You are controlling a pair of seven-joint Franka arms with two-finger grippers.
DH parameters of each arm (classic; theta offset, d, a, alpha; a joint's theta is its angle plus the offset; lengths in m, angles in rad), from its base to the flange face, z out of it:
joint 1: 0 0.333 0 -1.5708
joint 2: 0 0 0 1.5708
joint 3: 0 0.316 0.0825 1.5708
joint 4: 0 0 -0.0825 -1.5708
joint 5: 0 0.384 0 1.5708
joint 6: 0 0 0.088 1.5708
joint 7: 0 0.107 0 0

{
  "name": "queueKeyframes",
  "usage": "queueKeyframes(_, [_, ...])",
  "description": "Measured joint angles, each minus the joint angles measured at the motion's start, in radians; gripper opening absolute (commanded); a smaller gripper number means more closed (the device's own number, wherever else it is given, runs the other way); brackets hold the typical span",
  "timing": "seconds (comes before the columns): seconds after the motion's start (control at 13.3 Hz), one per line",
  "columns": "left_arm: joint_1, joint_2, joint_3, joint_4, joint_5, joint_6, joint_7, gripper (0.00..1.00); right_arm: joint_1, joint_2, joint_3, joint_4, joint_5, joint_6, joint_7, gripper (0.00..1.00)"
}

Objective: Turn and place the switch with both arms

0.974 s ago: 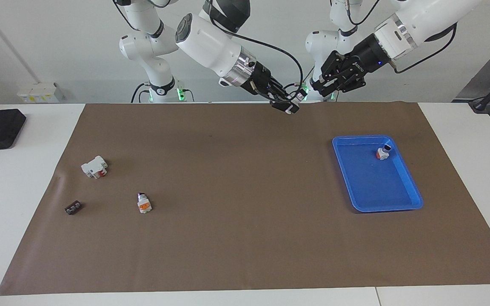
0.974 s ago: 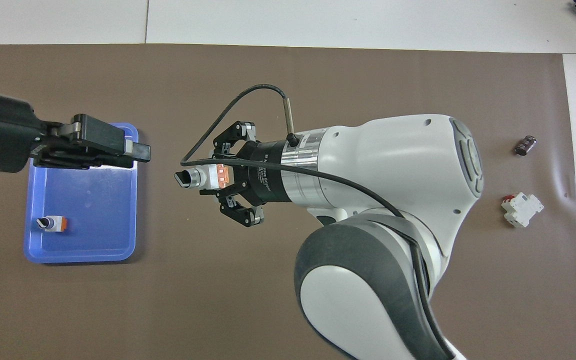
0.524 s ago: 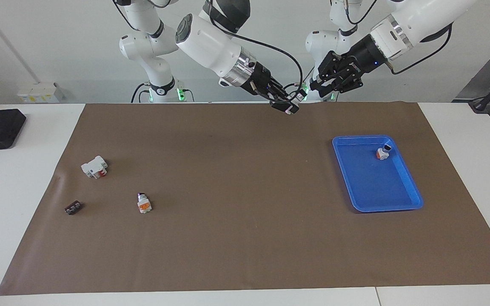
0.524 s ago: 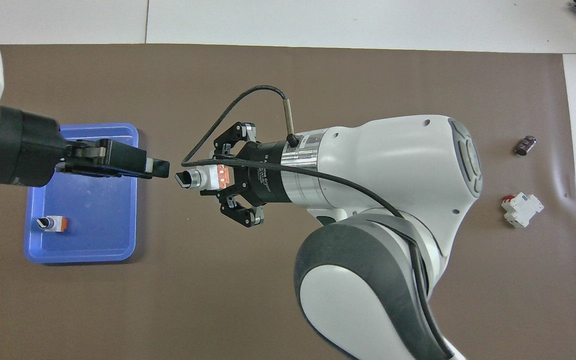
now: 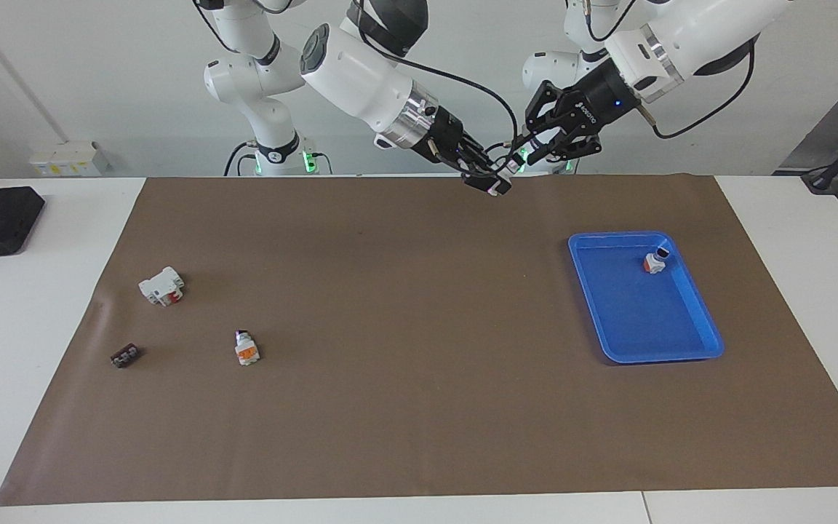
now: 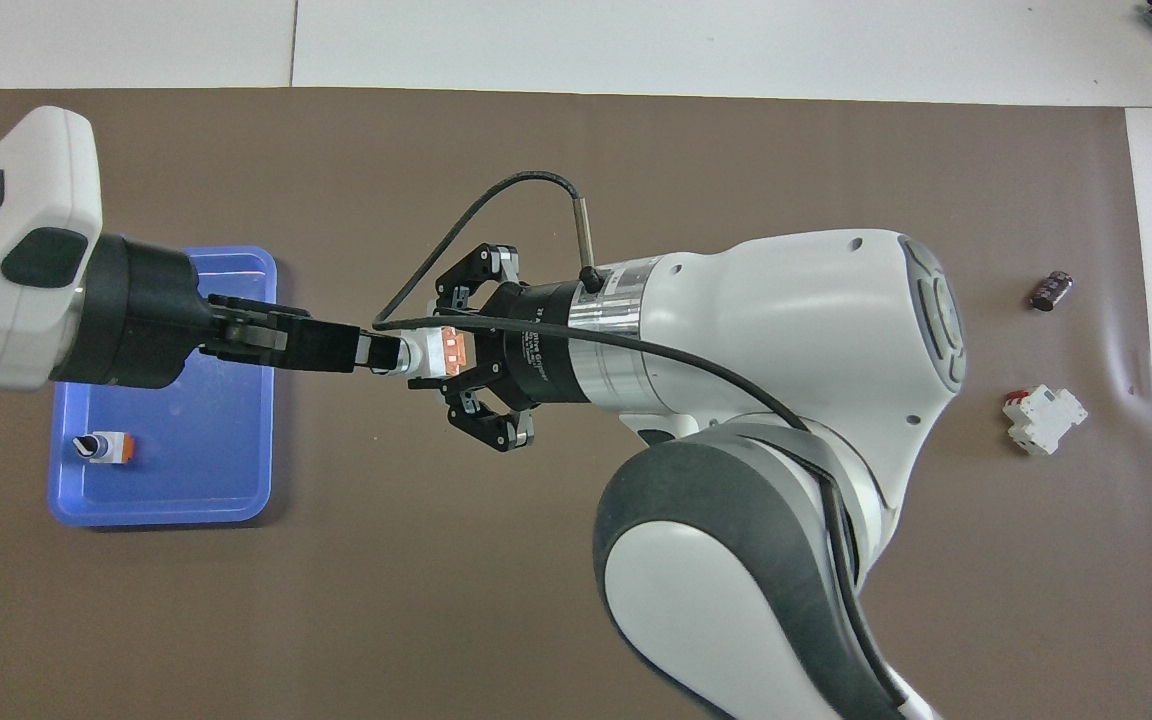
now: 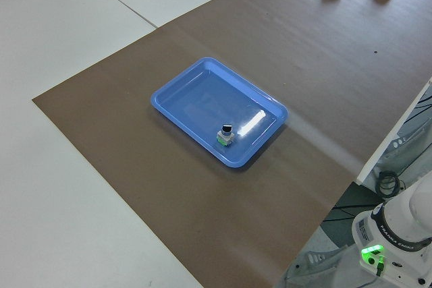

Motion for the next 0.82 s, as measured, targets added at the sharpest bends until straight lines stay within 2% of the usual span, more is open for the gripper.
queueKeyframes(0.52, [0.022,-0.032,0.021,-0.074,0.0,0.027,0.03,0.32,0.003,-0.002,0.005,0.0,0.001,0.005,0.0,0.0])
queueKeyframes(0.82, [0.051,-0.044,0.019,-0.108,0.0,0.027,-0.092,0.34,0.003,-0.004,0.005,0.001,0.001,0.006,0.0,0.0])
